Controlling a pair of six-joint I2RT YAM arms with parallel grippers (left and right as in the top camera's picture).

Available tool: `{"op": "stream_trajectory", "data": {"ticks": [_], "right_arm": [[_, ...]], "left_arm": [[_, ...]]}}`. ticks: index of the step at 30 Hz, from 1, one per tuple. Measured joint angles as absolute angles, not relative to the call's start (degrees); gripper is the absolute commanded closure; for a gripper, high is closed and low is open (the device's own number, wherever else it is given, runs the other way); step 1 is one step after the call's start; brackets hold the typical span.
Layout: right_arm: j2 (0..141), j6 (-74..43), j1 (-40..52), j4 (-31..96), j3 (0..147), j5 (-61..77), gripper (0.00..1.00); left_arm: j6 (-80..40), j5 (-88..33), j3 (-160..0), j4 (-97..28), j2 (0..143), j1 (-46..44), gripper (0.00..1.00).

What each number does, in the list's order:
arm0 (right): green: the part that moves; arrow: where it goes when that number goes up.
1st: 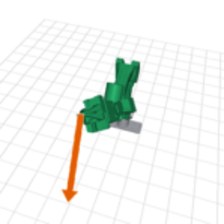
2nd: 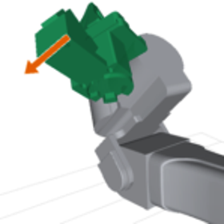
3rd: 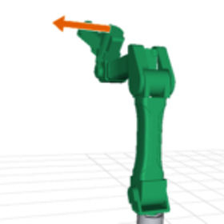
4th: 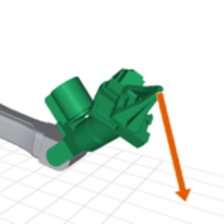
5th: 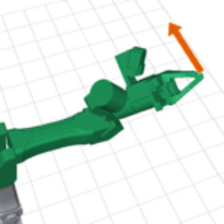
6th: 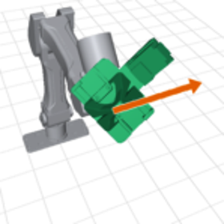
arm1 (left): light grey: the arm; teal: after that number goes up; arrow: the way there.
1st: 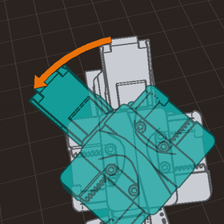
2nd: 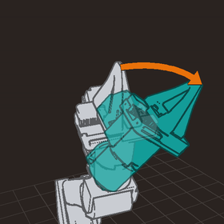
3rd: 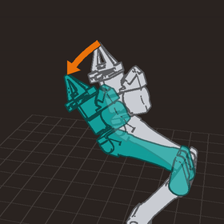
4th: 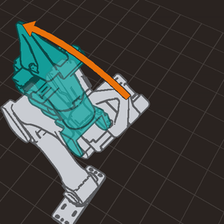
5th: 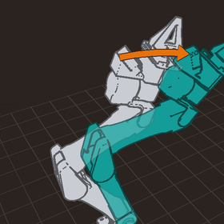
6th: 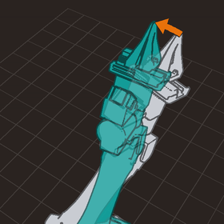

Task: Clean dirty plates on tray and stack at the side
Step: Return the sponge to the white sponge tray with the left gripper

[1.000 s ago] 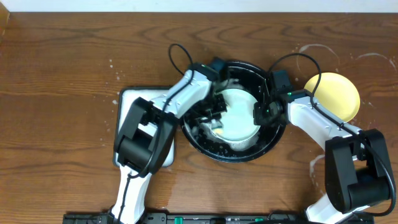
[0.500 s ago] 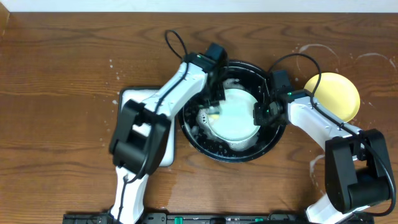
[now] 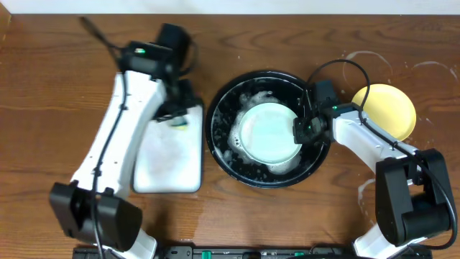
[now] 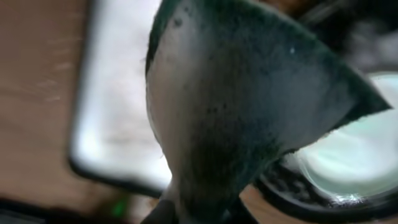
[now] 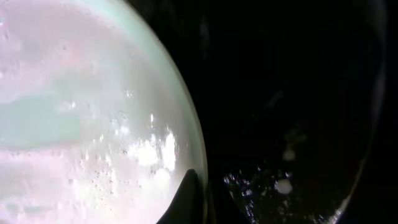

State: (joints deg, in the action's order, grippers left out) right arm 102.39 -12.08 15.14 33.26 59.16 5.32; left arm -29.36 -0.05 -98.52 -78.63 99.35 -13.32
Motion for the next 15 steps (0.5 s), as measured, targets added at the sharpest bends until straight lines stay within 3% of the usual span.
{"op": "stream_trajectory", "data": {"ticks": [8,15], "right_arm": [[94.2,-10.3,16.0,39.7,62.8,1.5,0.99],[83.3,-8.6,22.5,40.9,64.2,-7.2,0.99]], "left_arm": [[-27.8,3.2,-87.0,-72.7,99.0,-7.5,0.92],[-27.1,3.4,-76.7,-67.0,99.1,-6.7,0.91]]}}
